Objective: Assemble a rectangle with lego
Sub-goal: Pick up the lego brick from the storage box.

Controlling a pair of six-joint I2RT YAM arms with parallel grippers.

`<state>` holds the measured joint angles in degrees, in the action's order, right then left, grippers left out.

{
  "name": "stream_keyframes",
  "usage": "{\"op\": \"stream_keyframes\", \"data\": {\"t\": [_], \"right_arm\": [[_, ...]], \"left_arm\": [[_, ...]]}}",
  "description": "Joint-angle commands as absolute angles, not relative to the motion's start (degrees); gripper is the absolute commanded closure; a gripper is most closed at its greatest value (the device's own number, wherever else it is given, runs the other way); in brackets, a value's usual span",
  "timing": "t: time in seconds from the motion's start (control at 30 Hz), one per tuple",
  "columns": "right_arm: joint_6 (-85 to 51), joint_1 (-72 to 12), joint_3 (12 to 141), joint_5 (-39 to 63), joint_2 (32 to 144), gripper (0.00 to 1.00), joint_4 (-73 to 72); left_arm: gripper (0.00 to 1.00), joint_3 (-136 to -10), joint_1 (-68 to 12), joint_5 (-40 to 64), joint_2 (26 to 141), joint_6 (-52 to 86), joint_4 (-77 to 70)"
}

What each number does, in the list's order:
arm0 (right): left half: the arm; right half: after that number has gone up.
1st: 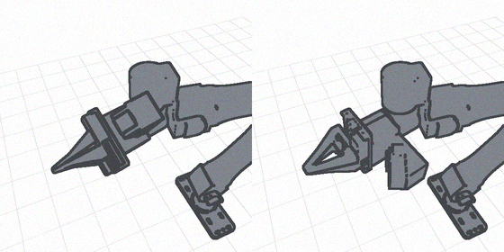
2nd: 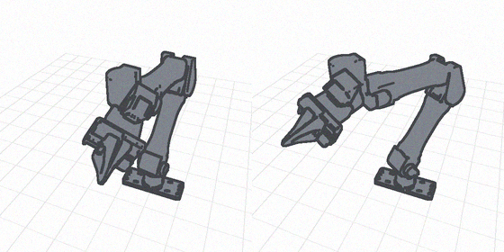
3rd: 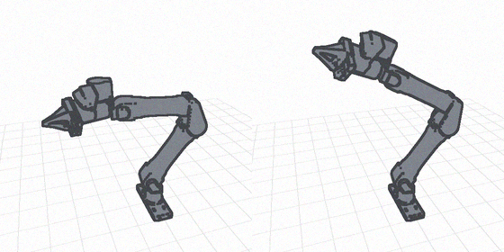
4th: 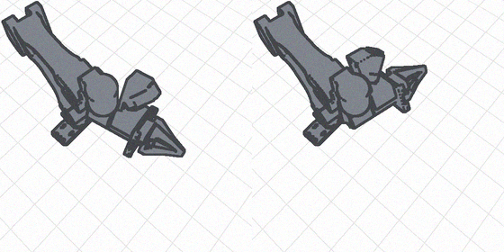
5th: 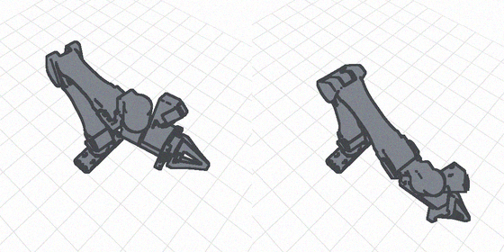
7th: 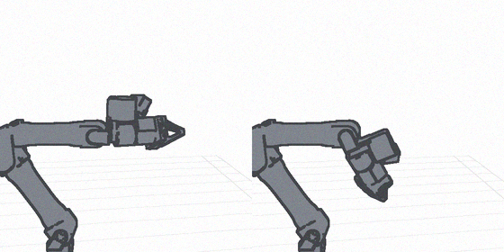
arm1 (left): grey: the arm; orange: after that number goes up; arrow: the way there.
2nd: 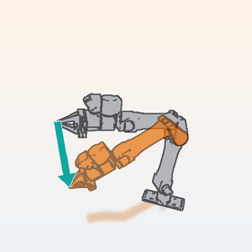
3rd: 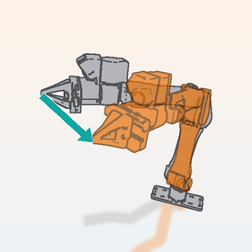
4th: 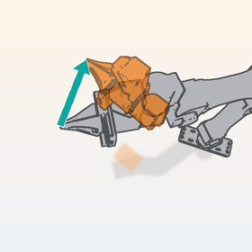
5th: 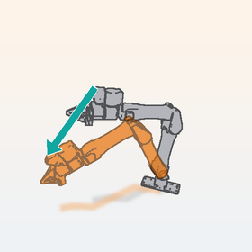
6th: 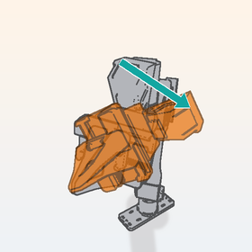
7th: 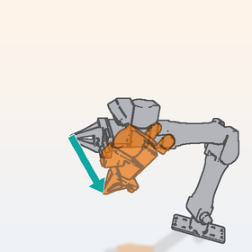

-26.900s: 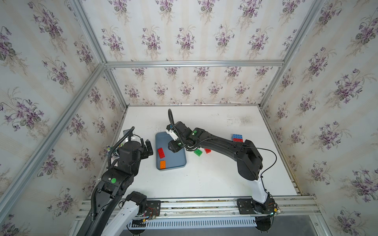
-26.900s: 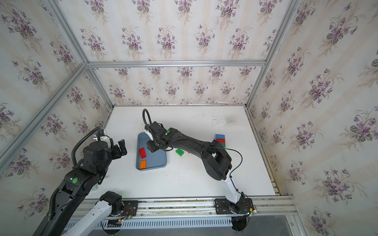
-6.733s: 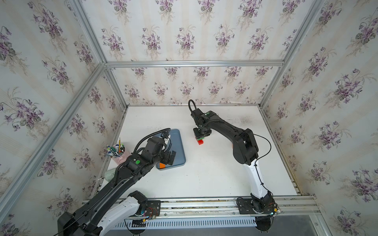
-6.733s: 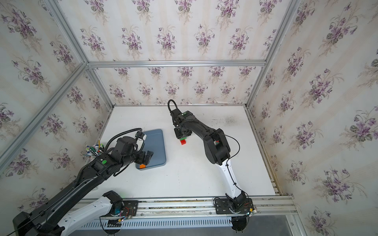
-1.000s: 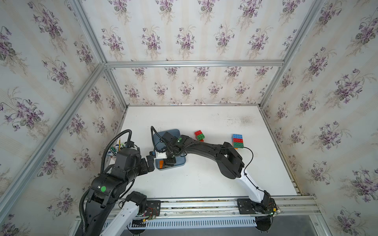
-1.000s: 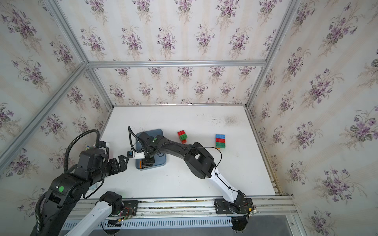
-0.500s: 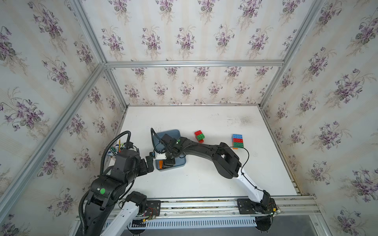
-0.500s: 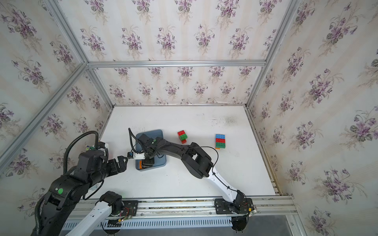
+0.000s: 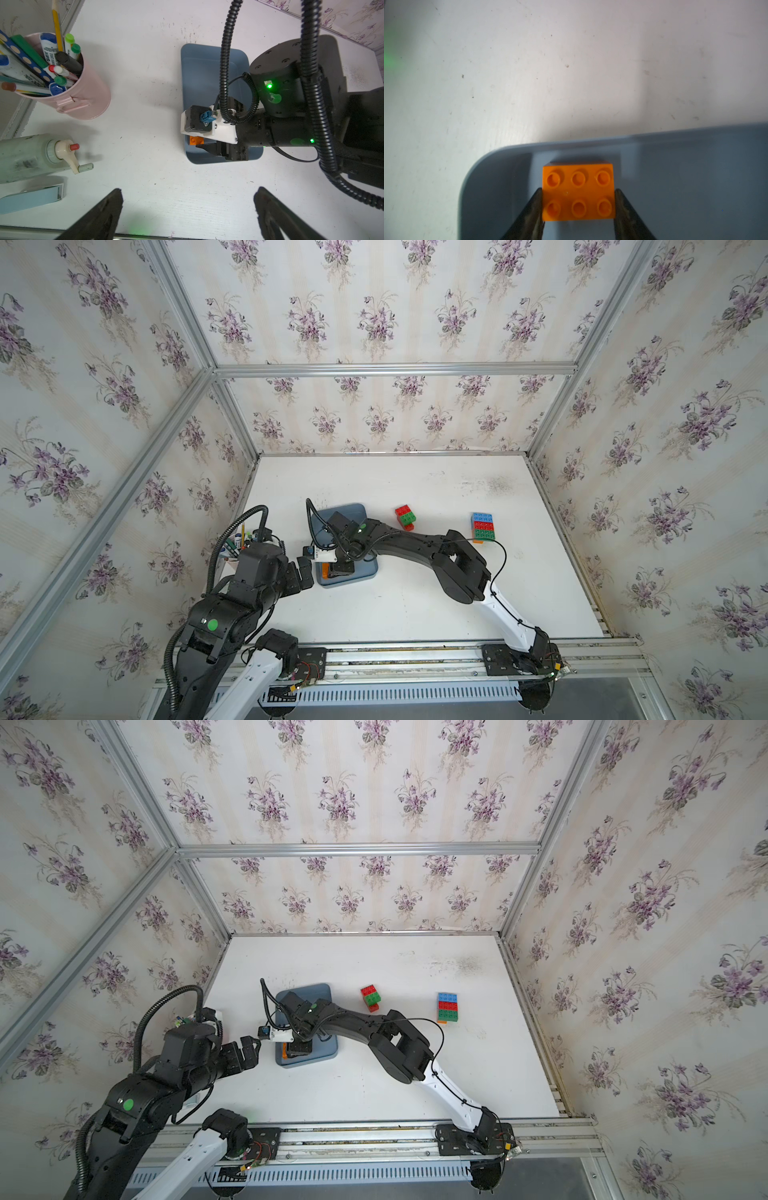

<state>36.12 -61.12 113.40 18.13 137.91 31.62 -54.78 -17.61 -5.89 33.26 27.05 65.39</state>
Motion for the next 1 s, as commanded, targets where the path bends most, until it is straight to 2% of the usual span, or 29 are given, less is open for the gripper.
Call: {"op": "stream_keyframes", "data": {"t": [0.0, 0.37, 0.57, 0.67, 0.83, 0.97], "right_arm": [[34.4, -60.9, 111.8, 16.4, 135.3, 0.53, 29.7], [22.1, -56.9, 103.0, 13.1, 124.2, 0.54, 23.9], [13.8, -51.3, 95.6, 10.6, 116.3, 0.56, 22.4], [10.1, -47.6, 90.2, 9.9, 111.8, 0.56, 21.6], [3.2, -40.5, 80.7, 10.4, 104.6, 0.57, 18.8], [0.8, -36.6, 75.0, 7.1, 100.9, 0.56, 18.4]], "left_arm": [[0.00, -55.4, -17.7, -7.0, 33.3, 27.2, 64.3], [0.04, -57.3, -18.1, -3.9, 34.1, 19.5, 53.0], [0.07, -58.6, -19.4, 1.9, 41.0, 14.2, 44.0], [0.06, -59.8, -23.2, 2.7, 45.6, 10.0, 40.5], [0.04, -60.7, -34.2, -1.8, 53.0, 0.4, 32.9], [0.02, -60.1, -40.8, -1.5, 59.7, -3.7, 25.1]]}}
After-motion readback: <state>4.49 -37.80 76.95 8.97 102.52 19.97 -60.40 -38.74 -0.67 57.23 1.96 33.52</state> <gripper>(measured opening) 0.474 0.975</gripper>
